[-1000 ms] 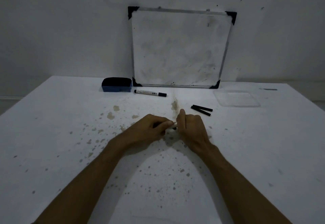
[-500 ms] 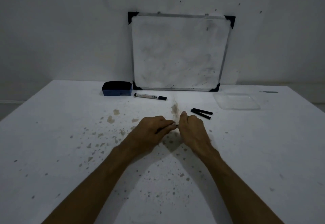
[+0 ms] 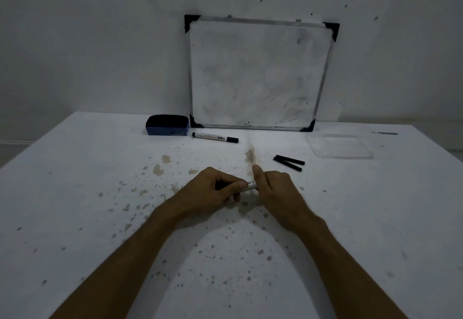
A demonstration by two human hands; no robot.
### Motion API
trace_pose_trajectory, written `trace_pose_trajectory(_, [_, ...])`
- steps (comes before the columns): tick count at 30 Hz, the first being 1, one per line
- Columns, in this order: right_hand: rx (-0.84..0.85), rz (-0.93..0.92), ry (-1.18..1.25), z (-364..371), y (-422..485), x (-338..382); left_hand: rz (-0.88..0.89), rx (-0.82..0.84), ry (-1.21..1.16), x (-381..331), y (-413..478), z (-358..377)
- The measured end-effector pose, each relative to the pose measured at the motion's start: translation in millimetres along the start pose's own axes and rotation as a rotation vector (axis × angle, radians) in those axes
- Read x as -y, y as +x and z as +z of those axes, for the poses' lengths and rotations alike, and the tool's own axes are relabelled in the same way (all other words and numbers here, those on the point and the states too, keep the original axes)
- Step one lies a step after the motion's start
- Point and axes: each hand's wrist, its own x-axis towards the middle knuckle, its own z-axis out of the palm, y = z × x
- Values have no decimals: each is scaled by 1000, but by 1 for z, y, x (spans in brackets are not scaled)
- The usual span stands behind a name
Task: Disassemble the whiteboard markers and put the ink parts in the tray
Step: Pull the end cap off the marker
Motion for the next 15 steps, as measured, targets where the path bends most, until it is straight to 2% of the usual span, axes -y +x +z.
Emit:
trace_pose_trajectory(1, [-27, -56, -13, 0, -1, -2, 17, -12, 10, 0, 0, 2])
trace_pose_trajectory(3, [39, -33, -6, -7, 3, -6, 71, -32, 41, -4, 1, 6])
trace_pose_trajectory(4, [-60, -131, -13, -5, 5, -18, 79, -42, 59, -6, 2, 7])
trace_pose_trajectory(5, [-47, -91, 146, -9, 7, -17, 63, -52, 70, -6, 2, 5])
trace_pose_trajectory(6, [-111, -54, 256, -13, 10, -12, 35, -60, 75, -5, 2, 1])
trace_pose_trajectory(7, [-327, -79, 219, -17, 11, -14, 0, -74, 70, -2, 0, -5])
trace_pose_trajectory(8, [-448, -26, 249, -20, 12, -18, -40, -90, 43, 1, -3, -10])
trace_pose_trajectory(9, [-474, 27, 253, -22, 11, -19, -75, -102, -7, 4, -5, -12])
trace_pose_trajectory(12, [-274, 73, 158, -11, 5, -12, -122, -99, -153, 2, -6, -8])
trace_pose_trajectory(15, [-212, 85, 144, 6, 9, -12, -114, -113, -181, -4, 2, -4])
